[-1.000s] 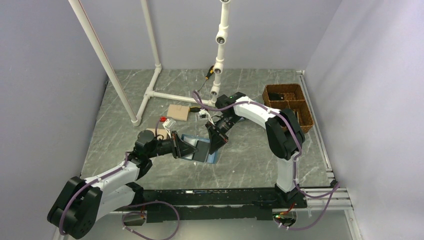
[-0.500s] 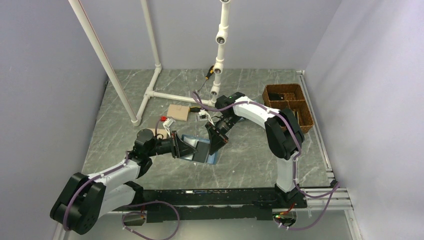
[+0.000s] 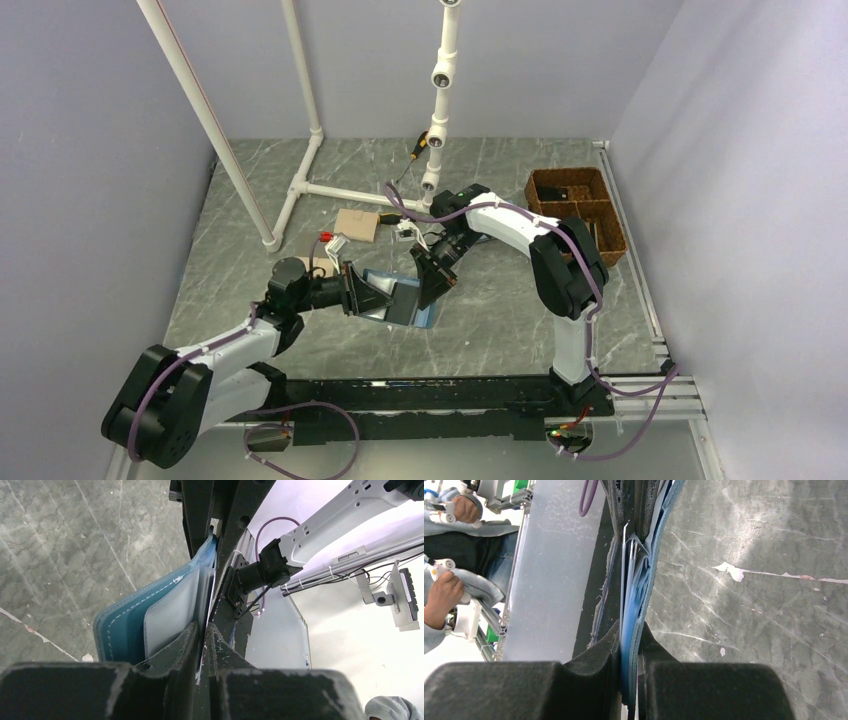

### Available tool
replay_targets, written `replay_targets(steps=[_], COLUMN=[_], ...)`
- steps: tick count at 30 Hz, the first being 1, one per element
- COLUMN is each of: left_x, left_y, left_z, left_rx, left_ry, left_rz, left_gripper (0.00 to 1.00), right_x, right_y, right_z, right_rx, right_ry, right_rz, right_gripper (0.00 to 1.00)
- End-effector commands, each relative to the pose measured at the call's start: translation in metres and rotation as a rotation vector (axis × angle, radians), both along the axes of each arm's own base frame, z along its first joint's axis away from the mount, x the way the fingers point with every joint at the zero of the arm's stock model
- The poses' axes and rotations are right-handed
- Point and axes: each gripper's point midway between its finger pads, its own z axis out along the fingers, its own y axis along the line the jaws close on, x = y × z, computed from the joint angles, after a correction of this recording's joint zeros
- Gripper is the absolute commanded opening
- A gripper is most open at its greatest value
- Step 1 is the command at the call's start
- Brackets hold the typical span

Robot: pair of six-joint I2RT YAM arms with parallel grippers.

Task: Take the credit cards out of the card holder
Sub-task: Remove the credit card from the card holder.

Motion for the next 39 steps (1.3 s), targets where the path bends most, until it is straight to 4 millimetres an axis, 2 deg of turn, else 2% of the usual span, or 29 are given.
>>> replay_targets(steps=[1, 4, 8, 25, 32, 39], left_x=[0.002, 0.003, 0.002, 0.003, 0.004, 0.013], left_y=[0.001, 0.002, 0.003, 0.015, 0.017, 0.033], left_z=[0.015, 0.017, 0.019, 0.022, 0.015, 0.012], left_rx=[-0.027, -0.024, -0.023, 0.028, 0.063, 0.163], left_ry=[-0.048, -0.051, -0.058, -0.142, -0.141, -0.124], left_rz=[0.001, 0.011, 0.017, 0.077, 0.089, 0.208], left_gripper=[0.15, 0.14, 0.00, 0.00, 0.00, 0.00], right_x=[0.005, 0.005, 0.005, 0.005, 0.005, 0.019], right_y=[0.008, 0.008, 0.008, 0.005, 0.005, -0.004], right_z=[0.012, 0.010, 0.010, 0.001, -0.003, -0.021], right_rx=[0.070, 0.065, 0.062, 0.043, 0.032, -0.020], right_ry=[-0.019, -0.017, -0.016, 0.002, 0.010, 0.037], right_rz=[0.009, 0.009, 0.009, 0.019, 0.020, -0.017], right_gripper=[0.00, 0.00, 0.00, 0.00, 0.00, 0.00])
